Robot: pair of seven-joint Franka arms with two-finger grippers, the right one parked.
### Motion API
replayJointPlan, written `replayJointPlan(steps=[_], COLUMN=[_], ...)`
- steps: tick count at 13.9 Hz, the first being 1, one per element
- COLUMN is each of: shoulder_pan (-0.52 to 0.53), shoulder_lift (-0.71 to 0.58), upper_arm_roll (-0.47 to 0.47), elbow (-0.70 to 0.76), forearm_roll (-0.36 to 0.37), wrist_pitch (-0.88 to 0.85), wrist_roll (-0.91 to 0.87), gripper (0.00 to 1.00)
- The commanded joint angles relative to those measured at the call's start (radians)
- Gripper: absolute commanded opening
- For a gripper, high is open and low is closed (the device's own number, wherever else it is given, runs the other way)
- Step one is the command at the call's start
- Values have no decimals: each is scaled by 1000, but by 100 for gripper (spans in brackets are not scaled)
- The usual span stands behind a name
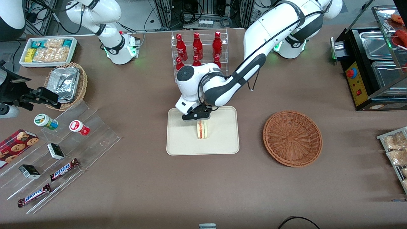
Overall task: Place sandwich from basket to tray
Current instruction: 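Open the left gripper to release the sandwich on the tray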
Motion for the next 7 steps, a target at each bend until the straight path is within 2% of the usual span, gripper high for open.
replayJointPlan(steps=[1, 3, 7], shoulder_pan=[1, 24, 156], shoulder_lift=[-41, -121, -319], upper_arm_roll=[-1, -3, -4], elbow=[24, 24, 15], forearm_roll=[2, -73, -211], wrist_pitch=[-33, -117, -259], wrist_roll=[-16, -18, -2], gripper=[99, 99, 100])
